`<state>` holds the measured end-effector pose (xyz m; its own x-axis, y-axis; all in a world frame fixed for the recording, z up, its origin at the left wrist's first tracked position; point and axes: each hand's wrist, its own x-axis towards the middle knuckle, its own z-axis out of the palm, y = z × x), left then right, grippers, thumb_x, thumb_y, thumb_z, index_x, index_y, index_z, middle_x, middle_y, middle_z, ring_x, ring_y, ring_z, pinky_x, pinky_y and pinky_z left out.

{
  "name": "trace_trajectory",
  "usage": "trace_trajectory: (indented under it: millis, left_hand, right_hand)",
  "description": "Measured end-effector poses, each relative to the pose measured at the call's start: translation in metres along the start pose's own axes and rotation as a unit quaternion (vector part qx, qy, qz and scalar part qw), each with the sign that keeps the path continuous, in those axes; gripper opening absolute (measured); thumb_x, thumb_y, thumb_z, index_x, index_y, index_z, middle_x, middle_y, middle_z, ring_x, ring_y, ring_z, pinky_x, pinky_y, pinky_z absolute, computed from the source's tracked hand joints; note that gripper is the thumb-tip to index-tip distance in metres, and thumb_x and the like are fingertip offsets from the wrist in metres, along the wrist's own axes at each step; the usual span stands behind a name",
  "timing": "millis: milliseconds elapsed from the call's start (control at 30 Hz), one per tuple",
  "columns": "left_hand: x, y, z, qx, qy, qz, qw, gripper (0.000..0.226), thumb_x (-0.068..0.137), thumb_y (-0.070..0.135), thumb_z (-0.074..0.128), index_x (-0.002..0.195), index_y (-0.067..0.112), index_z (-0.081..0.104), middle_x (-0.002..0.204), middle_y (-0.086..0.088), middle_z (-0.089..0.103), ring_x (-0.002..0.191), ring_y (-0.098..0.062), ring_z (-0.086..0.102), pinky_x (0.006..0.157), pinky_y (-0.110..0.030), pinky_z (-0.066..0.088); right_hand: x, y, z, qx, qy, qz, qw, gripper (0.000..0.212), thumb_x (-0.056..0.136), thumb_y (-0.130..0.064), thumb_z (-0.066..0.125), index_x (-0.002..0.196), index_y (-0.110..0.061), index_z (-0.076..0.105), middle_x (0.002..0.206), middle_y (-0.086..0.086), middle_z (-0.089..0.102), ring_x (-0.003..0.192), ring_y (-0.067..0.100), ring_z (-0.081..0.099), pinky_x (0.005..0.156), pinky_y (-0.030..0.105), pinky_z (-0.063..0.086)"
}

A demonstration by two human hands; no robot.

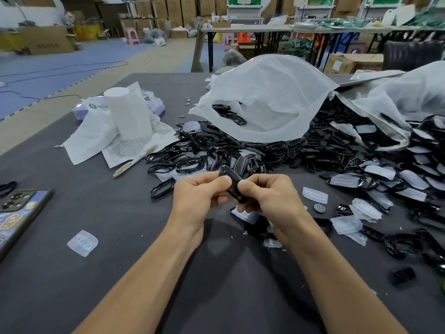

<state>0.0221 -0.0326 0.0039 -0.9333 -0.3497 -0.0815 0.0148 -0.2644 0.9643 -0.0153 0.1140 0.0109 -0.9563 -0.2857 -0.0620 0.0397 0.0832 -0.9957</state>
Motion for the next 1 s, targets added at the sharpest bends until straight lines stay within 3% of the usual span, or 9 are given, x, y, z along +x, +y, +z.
trace_trajectory:
  millis: [100,200,300,433,633,800,1000]
  left_hand:
    - [0.001,0.001,0.001,-0.041,0.046,-0.012,0.998,0.026,0.084,-0.009,0.073,0.096,0.013,0.081,0.080,-0.007,0.077,0.066,-0.013,0.071,0.060,-0.019,0.056]
    - [0.004,0.003,-0.001,-0.025,0.049,-0.006,0.998,0.032,0.083,-0.009,0.074,0.104,0.015,0.079,0.083,-0.008,0.075,0.068,-0.015,0.068,0.061,-0.020,0.057]
    - [0.006,0.008,-0.003,-0.002,0.041,-0.005,0.999,0.034,0.080,-0.011,0.072,0.099,0.017,0.082,0.082,-0.008,0.073,0.071,-0.019,0.065,0.061,-0.020,0.057]
    - [0.006,0.015,-0.009,0.015,0.008,0.001,1.000,0.037,0.080,-0.013,0.068,0.095,0.017,0.084,0.071,-0.007,0.068,0.056,-0.014,0.060,0.053,-0.018,0.052]
    - [0.007,0.014,-0.014,-0.089,-0.072,-0.083,0.990,0.039,0.080,-0.006,0.062,0.111,0.013,0.077,0.066,0.003,0.070,0.053,-0.006,0.063,0.059,-0.019,0.058]
    - [0.005,0.008,-0.011,-0.051,-0.091,-0.017,0.994,0.047,0.068,0.007,0.076,0.114,0.014,0.074,0.085,-0.001,0.078,0.073,-0.012,0.067,0.066,-0.016,0.057]
    - [0.009,0.012,-0.019,-0.098,-0.122,-0.074,0.985,0.049,0.064,-0.002,0.073,0.112,0.011,0.073,0.072,0.000,0.075,0.057,-0.008,0.070,0.058,-0.019,0.058]
  right_hand:
    - [-0.003,0.000,0.000,-0.090,0.026,-0.035,0.995,0.019,0.088,-0.018,0.077,0.070,-0.017,0.078,0.061,0.004,0.073,0.056,0.015,0.066,0.060,0.026,0.050]
    - [-0.005,0.000,0.003,-0.154,0.076,-0.074,0.982,0.015,0.085,-0.028,0.079,0.071,-0.034,0.078,0.057,-0.006,0.071,0.055,0.007,0.066,0.051,0.011,0.043]
    - [-0.003,0.001,0.005,-0.147,0.076,-0.078,0.983,0.015,0.086,-0.027,0.079,0.071,-0.028,0.079,0.057,-0.006,0.070,0.056,0.009,0.067,0.052,0.013,0.043]
    - [-0.003,-0.001,0.004,-0.116,0.039,-0.062,0.991,0.020,0.088,-0.019,0.077,0.068,-0.021,0.076,0.057,-0.001,0.070,0.048,0.005,0.058,0.051,0.014,0.041]
    - [-0.005,-0.006,0.000,-0.027,-0.053,-0.049,0.997,0.025,0.093,-0.004,0.072,0.069,-0.011,0.071,0.059,0.000,0.066,0.052,0.017,0.060,0.057,0.026,0.049]
    - [-0.004,-0.007,0.001,0.034,-0.009,-0.048,0.998,0.025,0.094,0.000,0.070,0.069,-0.007,0.070,0.062,0.006,0.066,0.051,0.021,0.055,0.060,0.036,0.044]
    - [-0.009,-0.008,-0.003,0.057,-0.036,-0.051,0.996,0.015,0.088,-0.005,0.078,0.073,-0.009,0.078,0.068,0.012,0.072,0.061,0.021,0.065,0.060,0.028,0.049]
